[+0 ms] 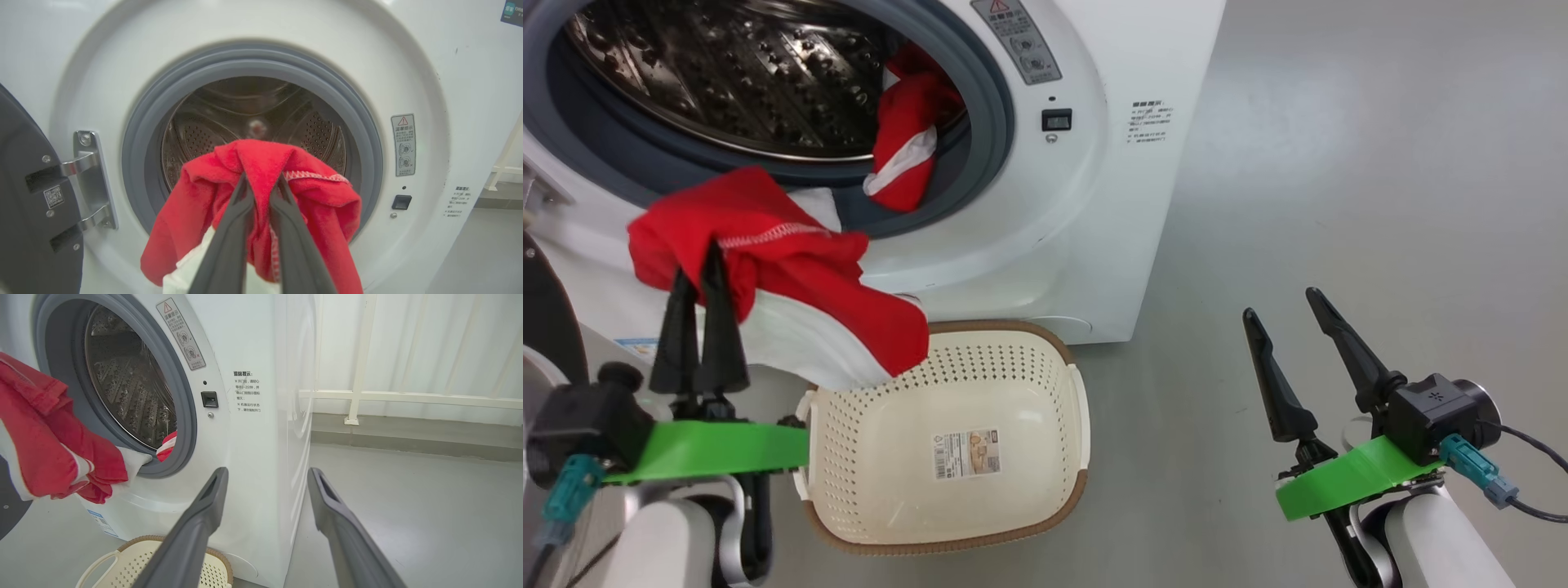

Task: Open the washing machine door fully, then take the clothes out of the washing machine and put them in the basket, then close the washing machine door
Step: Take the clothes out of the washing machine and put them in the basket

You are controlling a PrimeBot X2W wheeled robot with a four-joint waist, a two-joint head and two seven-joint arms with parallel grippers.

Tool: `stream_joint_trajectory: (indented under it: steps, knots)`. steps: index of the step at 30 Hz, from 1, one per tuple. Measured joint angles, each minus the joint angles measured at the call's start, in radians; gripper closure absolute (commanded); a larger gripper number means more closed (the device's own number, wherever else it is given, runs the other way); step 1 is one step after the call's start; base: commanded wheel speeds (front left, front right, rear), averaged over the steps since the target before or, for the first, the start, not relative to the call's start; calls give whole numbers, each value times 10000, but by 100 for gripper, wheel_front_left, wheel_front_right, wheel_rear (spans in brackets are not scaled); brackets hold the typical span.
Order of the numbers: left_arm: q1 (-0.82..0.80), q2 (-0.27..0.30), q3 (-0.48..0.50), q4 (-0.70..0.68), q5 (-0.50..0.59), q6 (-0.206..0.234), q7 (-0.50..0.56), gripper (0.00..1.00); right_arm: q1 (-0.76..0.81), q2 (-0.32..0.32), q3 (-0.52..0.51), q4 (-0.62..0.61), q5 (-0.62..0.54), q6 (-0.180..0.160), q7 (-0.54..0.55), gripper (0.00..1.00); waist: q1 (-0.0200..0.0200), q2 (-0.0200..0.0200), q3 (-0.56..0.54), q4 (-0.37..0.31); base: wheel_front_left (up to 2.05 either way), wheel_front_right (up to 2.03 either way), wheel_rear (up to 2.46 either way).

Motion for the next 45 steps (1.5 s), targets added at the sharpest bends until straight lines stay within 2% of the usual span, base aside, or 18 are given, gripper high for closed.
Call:
stream_joint_trajectory:
  steps: [16, 19, 28, 39, 45]
  knots:
    - [16, -441, -581, 2431, -359, -545, -15, 100, -113, 0, 58, -92, 138, 0, 0, 0, 0, 0, 634, -215, 0, 0, 0]
    - [-36, -644, -654, 3043, -359, -625, -15, 100, -278, 2, 65, -105, 138, 0, 0, 0, 0, 0, 809, -231, 0, 0, 0]
    - [-967, -754, -920, 5572, -596, -878, -15, 100, -506, -2, 165, -111, 290, 0, 0, 0, 0, 0, 1291, -343, 0, 0, 0]
    - [-3048, -848, -1609, 9403, -2556, -1375, 593, 100, -886, -4, 407, -56, 347, 0, 0, 0, 0, 0, 2003, -736, 0, 0, 0]
    - [-3499, -895, -2242, 10590, -3379, -1501, 963, 100, -1107, -4, 414, -65, 380, 0, 0, 0, 0, 0, 2269, -949, 0, 0, 0]
